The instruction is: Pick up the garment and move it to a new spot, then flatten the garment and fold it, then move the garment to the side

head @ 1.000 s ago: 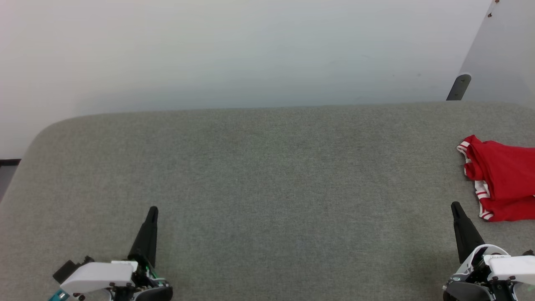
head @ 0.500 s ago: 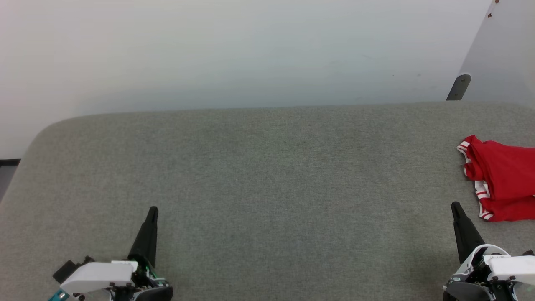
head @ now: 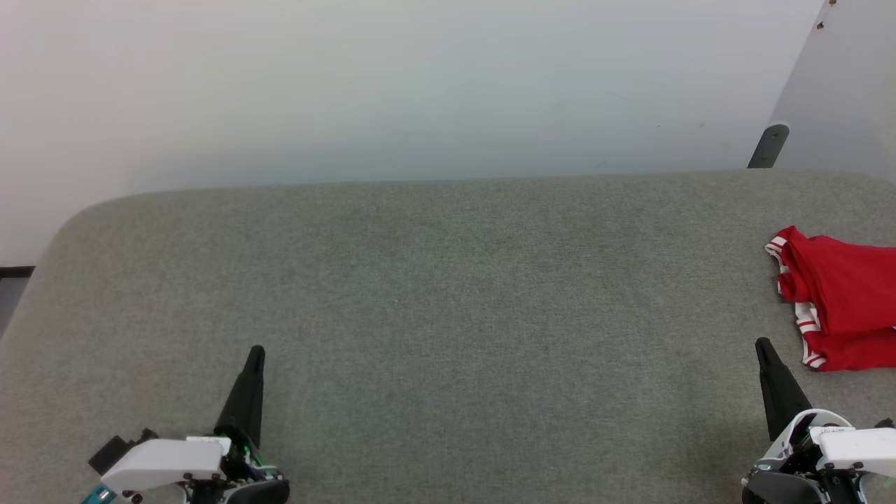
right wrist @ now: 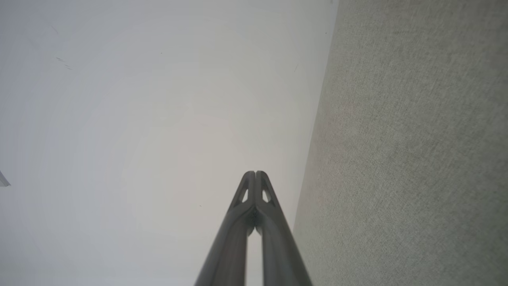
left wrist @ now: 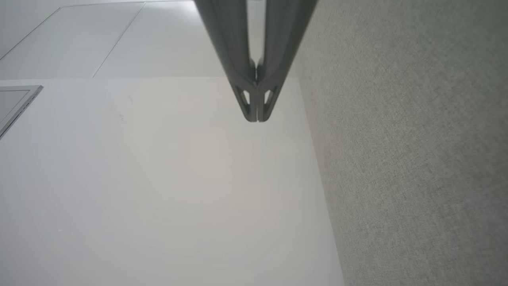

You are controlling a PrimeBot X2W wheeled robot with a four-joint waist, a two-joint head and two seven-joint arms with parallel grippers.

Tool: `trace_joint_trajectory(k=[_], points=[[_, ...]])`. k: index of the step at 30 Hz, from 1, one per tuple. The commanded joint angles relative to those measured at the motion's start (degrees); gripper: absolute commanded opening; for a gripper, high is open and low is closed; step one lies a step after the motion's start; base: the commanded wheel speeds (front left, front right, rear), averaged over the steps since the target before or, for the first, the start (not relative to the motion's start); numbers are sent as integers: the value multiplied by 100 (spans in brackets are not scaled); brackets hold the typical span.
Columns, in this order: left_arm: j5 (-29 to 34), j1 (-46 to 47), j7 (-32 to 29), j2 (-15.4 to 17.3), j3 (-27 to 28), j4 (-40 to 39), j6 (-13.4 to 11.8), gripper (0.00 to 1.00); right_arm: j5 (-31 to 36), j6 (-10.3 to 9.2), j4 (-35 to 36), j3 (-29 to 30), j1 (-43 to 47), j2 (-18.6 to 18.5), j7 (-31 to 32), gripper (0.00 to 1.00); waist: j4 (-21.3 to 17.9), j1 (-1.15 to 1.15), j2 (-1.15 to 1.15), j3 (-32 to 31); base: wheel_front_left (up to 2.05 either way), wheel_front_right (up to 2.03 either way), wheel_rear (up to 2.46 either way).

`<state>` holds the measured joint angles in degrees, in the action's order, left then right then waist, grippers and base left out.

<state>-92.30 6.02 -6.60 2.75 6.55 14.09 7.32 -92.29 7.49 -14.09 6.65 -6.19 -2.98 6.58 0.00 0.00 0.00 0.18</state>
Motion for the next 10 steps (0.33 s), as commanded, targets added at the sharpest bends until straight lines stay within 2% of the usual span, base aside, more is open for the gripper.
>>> trace_joint_trajectory(k=[1,10], points=[[-19,49,-10,3,10,-10,31,0,-24,0,11,-21,-21,20,13,0,0,0,0,0,0,0,0],[-20,49,-10,3,9,-10,31,0,-24,0,11,-21,-21,20,13,0,0,0,0,0,0,0,0]])
